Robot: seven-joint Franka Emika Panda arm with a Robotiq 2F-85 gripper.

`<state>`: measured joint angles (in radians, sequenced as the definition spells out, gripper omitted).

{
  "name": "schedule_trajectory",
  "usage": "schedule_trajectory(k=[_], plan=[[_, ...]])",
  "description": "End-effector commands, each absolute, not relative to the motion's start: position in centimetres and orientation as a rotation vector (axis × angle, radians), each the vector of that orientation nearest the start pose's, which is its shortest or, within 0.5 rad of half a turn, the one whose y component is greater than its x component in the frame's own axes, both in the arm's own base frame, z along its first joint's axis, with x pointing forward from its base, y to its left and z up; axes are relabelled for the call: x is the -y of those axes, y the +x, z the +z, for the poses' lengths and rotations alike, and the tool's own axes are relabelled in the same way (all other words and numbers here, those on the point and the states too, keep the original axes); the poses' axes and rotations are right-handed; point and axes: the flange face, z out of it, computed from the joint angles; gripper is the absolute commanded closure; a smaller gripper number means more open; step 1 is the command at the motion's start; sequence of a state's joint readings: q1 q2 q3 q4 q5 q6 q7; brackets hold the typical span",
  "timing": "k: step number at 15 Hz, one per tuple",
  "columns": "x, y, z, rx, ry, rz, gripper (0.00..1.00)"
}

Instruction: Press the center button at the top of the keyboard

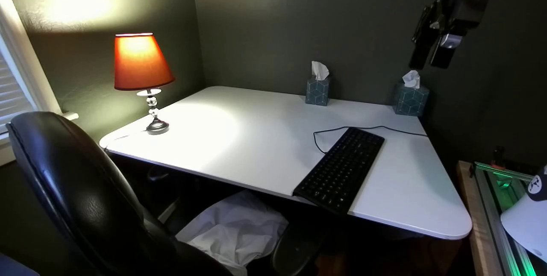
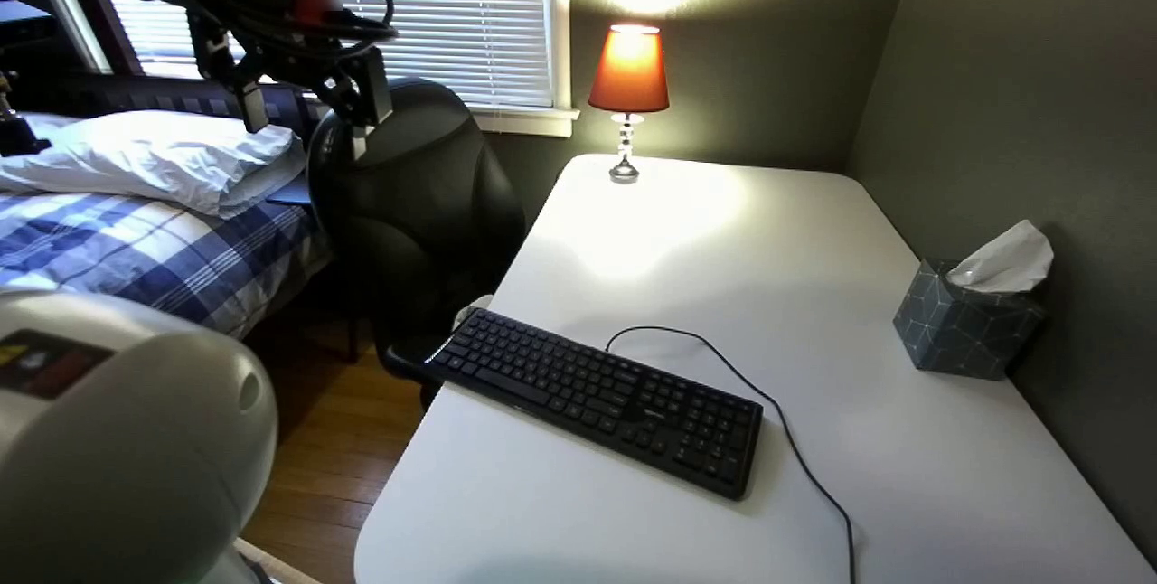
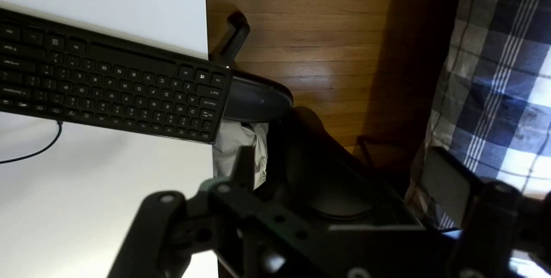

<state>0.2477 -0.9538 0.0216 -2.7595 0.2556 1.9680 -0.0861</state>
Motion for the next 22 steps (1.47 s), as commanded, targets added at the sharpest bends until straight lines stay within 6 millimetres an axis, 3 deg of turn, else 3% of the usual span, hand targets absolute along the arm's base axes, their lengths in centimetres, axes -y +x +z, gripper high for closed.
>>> schedule_trajectory(k=[1, 7, 10, 14, 19, 20, 22], plan=[[-7.4, 28.5, 48.1, 0.282, -2.861, -0.215, 0.00], [-1.7, 31.0, 48.2, 0.012, -2.861, -0.363, 0.00], [0.2, 32.2, 48.0, -0.040, -2.878, -0.446, 0.00], [1.0, 34.2, 47.0, 0.005, -2.963, -0.554, 0.00], [2.9, 35.9, 43.1, 0.032, -3.187, -0.437, 0.00], [2.3, 35.1, 44.7, 0.041, -3.113, -0.474, 0.00], [2.9, 35.6, 43.5, 0.041, -3.157, -0.437, 0.00]])
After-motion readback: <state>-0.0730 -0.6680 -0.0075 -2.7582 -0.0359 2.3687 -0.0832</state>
